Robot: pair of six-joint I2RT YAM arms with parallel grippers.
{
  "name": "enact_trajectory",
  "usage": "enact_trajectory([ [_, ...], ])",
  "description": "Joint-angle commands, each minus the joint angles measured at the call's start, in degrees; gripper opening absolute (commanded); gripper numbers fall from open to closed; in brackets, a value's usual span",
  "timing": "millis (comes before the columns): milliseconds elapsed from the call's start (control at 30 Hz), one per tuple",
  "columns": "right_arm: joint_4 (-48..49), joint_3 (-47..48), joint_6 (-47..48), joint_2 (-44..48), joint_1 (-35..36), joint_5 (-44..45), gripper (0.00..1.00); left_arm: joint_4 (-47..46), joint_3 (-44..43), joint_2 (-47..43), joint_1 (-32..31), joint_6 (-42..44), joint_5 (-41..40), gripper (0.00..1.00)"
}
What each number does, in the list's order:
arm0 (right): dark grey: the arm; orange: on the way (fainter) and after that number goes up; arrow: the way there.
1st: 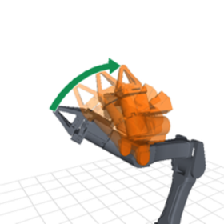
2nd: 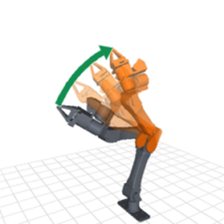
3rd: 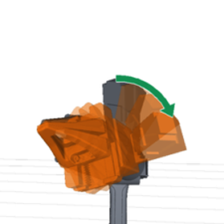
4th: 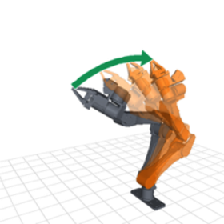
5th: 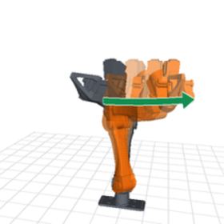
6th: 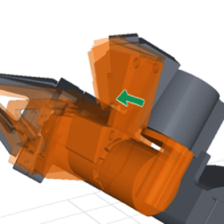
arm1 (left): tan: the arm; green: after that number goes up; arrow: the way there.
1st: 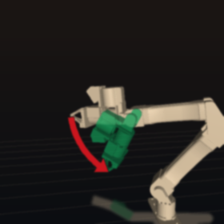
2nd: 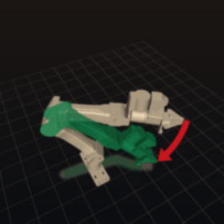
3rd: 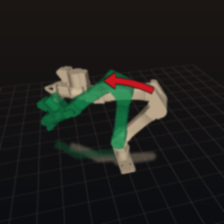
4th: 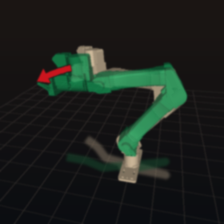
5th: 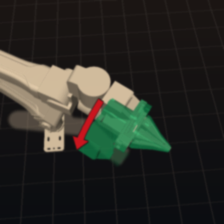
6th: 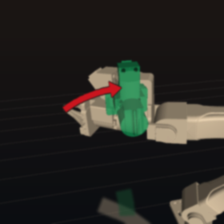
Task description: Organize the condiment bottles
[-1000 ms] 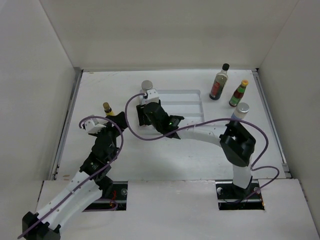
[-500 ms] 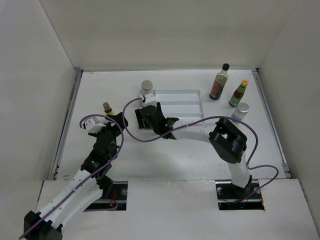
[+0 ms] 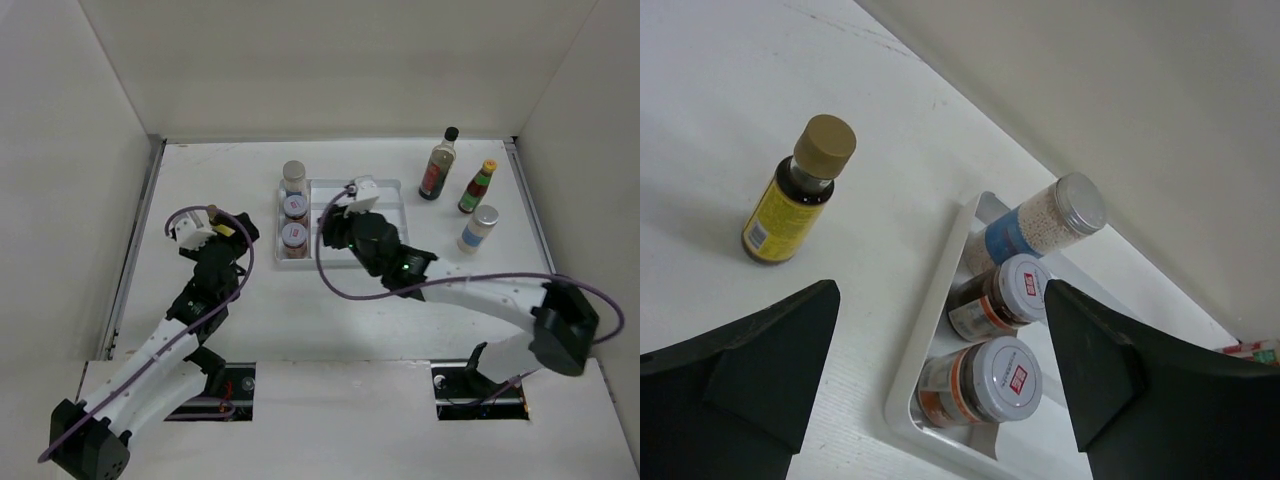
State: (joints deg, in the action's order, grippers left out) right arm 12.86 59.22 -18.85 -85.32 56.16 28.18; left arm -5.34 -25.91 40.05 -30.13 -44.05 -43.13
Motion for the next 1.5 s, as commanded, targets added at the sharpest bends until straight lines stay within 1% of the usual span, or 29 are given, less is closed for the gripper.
enact_trajectory([
  [0,5.9,-7.8,-0.8,10.2,-3.1,0.3,0.39,-1.5,-5.5,4.0,2.0,3.1,-1.7,0.80],
  [33,6.6,-10.9,-1.1,14.2,-4.4,0.3,0.26,-1.8,-6.6,6.2,3.1,4.4,-2.2,0.75],
  [67,6.6,-12.5,-1.4,16.3,-5.2,0.2,0.22,-1.3,-7.8,8.4,4.6,5.0,-2.4,0.69],
  [100,6.7,-14.6,-1.7,18.8,-6.0,-0.1,0.21,-0.9,-8.6,10.1,5.9,5.5,-2.4,0.63],
  [133,6.7,-16.6,-2.2,21.0,-6.7,-0.3,0.22,-0.6,-9.3,11.7,7.0,5.7,-2.5,0.61],
  [167,6.9,-18.6,-2.9,23.1,-7.2,-0.8,0.26,0.0,-10.2,13.1,8.1,6.0,-2.5,0.59],
  [200,7.4,-20.7,-3.3,24.8,-7.4,-1.5,0.34,1.3,-11.4,14.1,9.1,6.0,-2.5,0.59],
  [300,11.2,-26.5,-4.3,28.4,-9.4,-3.4,0.65,4.8,-16.8,18.3,10.8,8.1,-2.7,0.63],
  [333,12.0,-27.7,-5.0,29.3,-10.4,-4.3,0.73,5.8,-18.8,19.8,11.4,9.0,-2.7,0.65],
  [400,12.4,-29.0,-7.6,30.6,-11.6,-6.6,0.83,7.5,-22.1,21.6,11.8,9.8,-2.8,0.67],
  [467,12.9,-29.3,-8.9,30.5,-12.0,-8.8,0.87,9.3,-25.0,23.0,12.0,10.3,-3.3,0.68],
  [567,13.8,-29.3,-9.6,28.3,-12.0,-9.6,0.88,13.9,-29.3,27.2,13.1,11.5,-3.7,0.67],
  [633,14.1,-29.3,-9.8,27.0,-11.9,-9.5,0.89,15.6,-30.3,28.8,14.3,11.2,-2.8,0.66],
  [767,14.4,-29.3,-10.0,26.6,-11.8,-9.5,0.89,19.1,-33.4,33.2,15.6,11.8,3.0,0.66],
  [833,15.3,-29.7,-10.0,26.3,-11.8,-9.4,0.89,21.3,-34.9,35.6,16.7,12.2,4.6,0.65],
  [1000,15.6,-29.7,-10.1,24.8,-11.8,-9.5,0.89,20.8,-34.6,38.6,19.4,12.1,6.7,0.61],
  [1300,15.7,-28.7,-10.3,20.8,-12.0,-10.0,0.90,19.1,-32.5,40.8,20.4,11.9,9.7,0.52],
  [1367,15.7,-28.6,-10.3,20.5,-12.0,-10.0,0.90,18.2,-31.0,40.8,20.6,11.8,9.6,0.47],
  [1467,15.7,-28.6,-10.4,20.0,-12.0,-10.0,0.90,17.7,-30.3,41.2,21.6,11.7,10.3,0.35],
])
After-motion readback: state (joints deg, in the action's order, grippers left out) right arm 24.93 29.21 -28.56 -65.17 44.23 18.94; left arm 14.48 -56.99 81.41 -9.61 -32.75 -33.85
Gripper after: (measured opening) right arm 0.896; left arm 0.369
